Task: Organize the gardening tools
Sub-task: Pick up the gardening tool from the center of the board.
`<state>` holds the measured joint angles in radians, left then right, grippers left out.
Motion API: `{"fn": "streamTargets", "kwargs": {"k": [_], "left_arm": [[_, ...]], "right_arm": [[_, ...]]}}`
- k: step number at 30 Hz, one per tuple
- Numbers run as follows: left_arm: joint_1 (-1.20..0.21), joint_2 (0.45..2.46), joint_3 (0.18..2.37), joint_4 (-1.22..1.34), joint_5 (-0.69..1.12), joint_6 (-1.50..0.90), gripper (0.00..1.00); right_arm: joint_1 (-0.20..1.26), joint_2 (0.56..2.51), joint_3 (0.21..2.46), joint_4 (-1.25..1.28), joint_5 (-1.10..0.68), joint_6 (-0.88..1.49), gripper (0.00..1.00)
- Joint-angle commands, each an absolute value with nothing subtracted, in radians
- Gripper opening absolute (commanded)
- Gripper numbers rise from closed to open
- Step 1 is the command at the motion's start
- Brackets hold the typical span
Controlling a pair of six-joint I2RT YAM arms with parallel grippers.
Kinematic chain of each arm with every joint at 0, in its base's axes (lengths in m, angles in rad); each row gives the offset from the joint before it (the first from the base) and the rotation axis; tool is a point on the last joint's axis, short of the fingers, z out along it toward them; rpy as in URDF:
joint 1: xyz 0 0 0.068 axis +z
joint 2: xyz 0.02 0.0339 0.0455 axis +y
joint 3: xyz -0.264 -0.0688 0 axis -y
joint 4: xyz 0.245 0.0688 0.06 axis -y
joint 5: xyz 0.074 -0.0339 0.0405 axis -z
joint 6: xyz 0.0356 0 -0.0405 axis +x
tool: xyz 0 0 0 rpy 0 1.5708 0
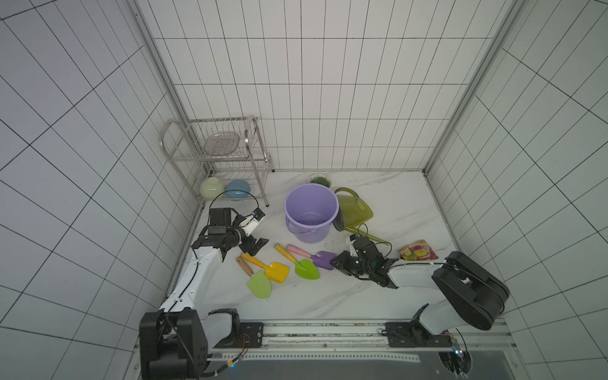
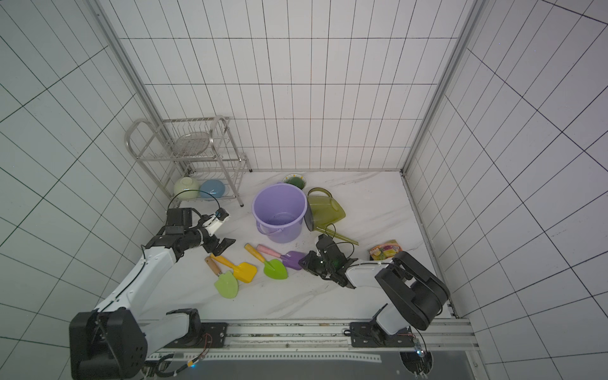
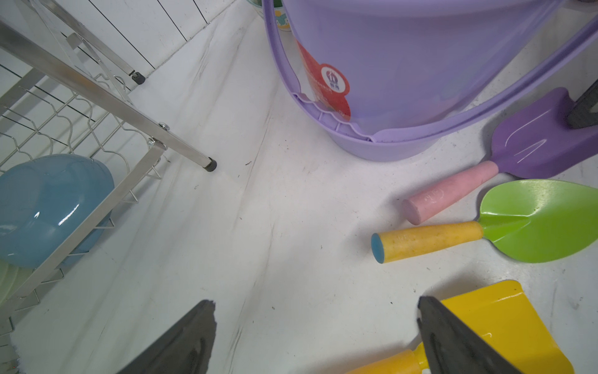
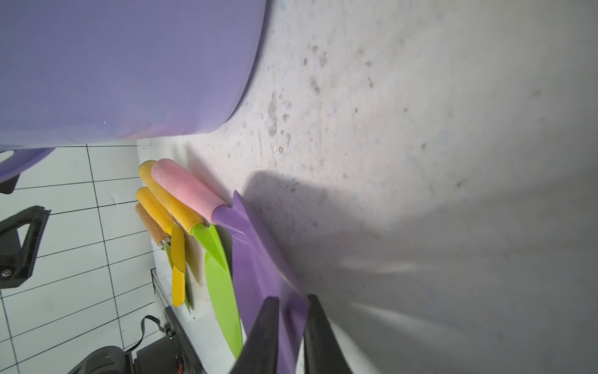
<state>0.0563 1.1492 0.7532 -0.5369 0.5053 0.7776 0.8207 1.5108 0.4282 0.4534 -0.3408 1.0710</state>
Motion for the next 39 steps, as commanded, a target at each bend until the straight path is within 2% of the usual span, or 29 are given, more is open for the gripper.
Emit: {"fn": "streamTargets", "kwargs": {"k": [1, 10, 23, 28, 32, 39], "left_arm": [[0.05, 1.151, 0.771, -0.553, 0.525, 0.805, 0.98], [0.04, 1.151, 0.787, -0.615, 0.545, 0.864, 0.98], [-0.003, 1.154, 0.939, -0.894, 0.616, 1.032, 0.98], [-0.074, 1.162, 0.992, -1.022, 0.609, 1.074, 0.98], [-0.142, 1.169, 1.013, -1.096, 0.59, 1.067, 0.98], [-0.277, 1.191, 1.001, -1.122, 0.512, 0.987, 0.93]], "right_arm": [[0.831, 1.489, 0.416, 0.478, -0.318, 1.067, 0.12], [0.827, 1.364, 0.424, 0.374, -0.3, 1.028, 0.0], [0.816, 1.067, 0.621, -0.169, -0.35, 0.639, 0.0], [0.818, 1.06, 0.736, -0.324, -0.423, 0.472, 0.0], [0.826, 1.08, 0.83, -0.44, -0.412, 0.371, 0.0], [0.864, 1.142, 0.955, -0.482, -0.444, 0.271, 0.0]]}}
